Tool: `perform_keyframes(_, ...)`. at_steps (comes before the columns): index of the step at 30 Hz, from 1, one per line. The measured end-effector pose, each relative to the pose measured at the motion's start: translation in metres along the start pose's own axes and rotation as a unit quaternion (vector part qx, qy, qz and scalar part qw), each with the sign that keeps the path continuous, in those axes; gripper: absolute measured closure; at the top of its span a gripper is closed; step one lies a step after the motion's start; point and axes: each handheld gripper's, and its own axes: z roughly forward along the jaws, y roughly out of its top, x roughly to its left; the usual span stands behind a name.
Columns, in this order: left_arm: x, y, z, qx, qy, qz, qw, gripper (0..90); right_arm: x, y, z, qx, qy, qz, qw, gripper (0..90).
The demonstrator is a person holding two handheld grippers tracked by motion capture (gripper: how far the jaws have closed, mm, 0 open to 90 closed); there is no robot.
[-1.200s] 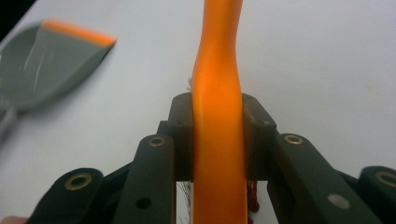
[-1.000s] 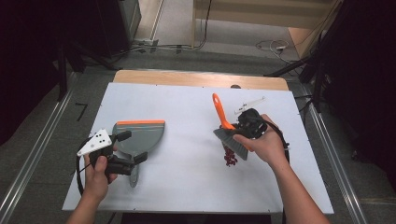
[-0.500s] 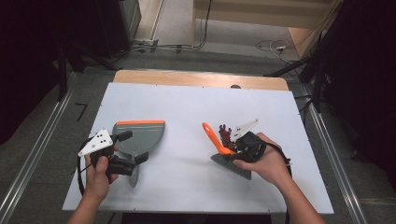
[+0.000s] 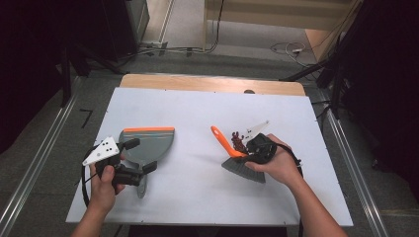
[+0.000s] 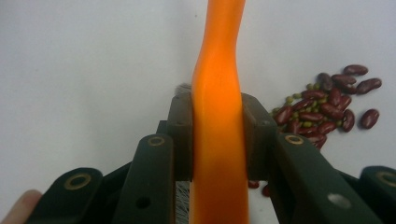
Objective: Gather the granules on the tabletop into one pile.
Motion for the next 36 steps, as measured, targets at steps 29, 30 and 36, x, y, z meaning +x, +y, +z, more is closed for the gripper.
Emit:
perform_keyframes(29,0.001,0.0,0.001,0.0,-0.002,-0.001,1.0,0.0,-0.06,0.018,0.011,-0.022,-0.016,-0.006,0.9996,67.6)
perform_keyframes(30,0.001,0.0,0.001,0.001,-0.002,0.0,1.0,0.0,-0.061,0.019,0.011,-0.022,-0.016,-0.003,0.9996,67.6)
perform_keyframes(36,0.0,0.0,0.001,0.0,-0.002,0.0,1.0,0.0,-0.066,0.023,0.011,-0.019,-0.023,-0.008,0.9995,67.7)
